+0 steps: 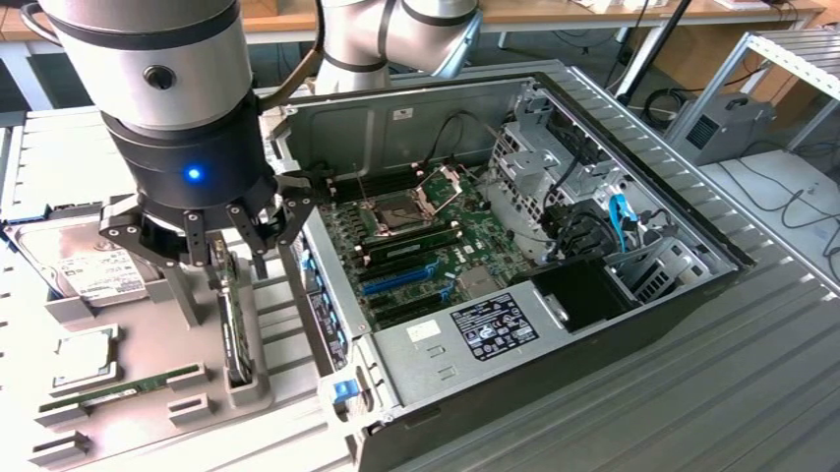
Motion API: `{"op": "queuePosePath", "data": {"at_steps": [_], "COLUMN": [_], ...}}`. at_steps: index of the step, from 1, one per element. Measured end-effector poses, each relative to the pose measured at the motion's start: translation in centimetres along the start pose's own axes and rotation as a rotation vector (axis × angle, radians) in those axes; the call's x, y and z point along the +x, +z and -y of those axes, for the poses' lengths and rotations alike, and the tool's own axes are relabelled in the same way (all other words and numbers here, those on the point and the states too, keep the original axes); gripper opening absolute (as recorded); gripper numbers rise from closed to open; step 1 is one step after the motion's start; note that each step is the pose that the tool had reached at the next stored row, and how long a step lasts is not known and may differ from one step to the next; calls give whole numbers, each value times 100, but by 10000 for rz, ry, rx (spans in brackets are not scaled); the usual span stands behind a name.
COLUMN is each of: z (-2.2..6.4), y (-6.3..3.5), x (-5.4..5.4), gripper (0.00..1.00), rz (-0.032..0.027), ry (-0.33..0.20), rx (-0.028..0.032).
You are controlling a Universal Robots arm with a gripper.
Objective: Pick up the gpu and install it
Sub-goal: 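Pick up the gpu and move the gpu toward the slot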
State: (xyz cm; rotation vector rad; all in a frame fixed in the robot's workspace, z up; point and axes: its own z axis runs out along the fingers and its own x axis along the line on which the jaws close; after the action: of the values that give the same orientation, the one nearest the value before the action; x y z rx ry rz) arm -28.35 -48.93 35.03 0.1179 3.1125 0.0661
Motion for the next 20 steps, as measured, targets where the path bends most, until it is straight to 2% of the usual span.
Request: {"op": "queuePosePath", "data": {"at_steps": [20], "z": [-108], "y": [61], "x": [187], "gripper": [42], "rz": [0], "ry": [1], "rx": [-1]}}
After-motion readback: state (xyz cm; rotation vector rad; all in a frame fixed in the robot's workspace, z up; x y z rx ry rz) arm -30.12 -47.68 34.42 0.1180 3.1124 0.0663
